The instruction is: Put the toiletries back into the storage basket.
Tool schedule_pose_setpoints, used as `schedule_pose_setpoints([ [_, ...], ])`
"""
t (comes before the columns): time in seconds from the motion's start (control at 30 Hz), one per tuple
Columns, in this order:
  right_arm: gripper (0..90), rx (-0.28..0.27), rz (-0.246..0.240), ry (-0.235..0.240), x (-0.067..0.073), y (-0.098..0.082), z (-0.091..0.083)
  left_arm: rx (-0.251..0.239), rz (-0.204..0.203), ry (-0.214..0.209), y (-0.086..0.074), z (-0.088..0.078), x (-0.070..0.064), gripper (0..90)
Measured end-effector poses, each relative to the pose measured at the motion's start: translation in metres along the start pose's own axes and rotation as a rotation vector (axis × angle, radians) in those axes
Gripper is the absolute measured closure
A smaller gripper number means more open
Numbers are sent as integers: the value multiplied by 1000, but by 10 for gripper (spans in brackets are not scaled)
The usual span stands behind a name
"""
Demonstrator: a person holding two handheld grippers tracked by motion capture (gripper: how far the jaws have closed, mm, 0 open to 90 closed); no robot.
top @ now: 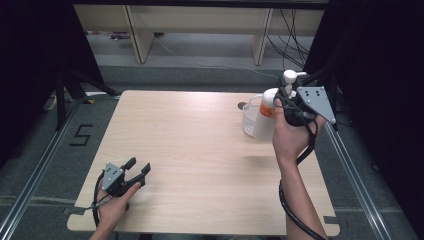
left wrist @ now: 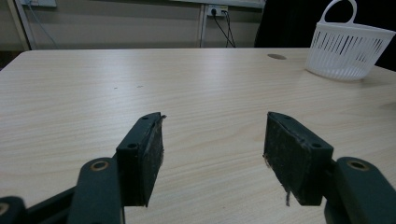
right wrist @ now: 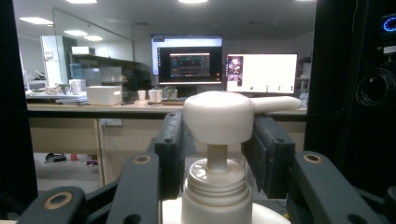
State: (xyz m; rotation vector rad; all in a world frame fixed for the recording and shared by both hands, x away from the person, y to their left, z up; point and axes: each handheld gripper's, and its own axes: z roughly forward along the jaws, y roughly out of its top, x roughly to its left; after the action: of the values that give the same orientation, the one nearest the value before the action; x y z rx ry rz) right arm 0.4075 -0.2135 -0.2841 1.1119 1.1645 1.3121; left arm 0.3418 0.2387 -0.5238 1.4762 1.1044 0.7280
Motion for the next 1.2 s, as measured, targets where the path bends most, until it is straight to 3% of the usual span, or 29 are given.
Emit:
schedule_pose_setpoints([
  [0.33, 603, 5, 20, -13, -1, 3, 8, -1, -3, -2, 0, 0, 0, 369],
  [0.37, 602, -2, 1, -12, -3, 4, 9, -1, -2, -2, 0, 0, 0, 369],
  [1.2, 603, -10, 3, -27, -6, 10, 28, 0, -3, -3, 0, 0, 1, 368],
])
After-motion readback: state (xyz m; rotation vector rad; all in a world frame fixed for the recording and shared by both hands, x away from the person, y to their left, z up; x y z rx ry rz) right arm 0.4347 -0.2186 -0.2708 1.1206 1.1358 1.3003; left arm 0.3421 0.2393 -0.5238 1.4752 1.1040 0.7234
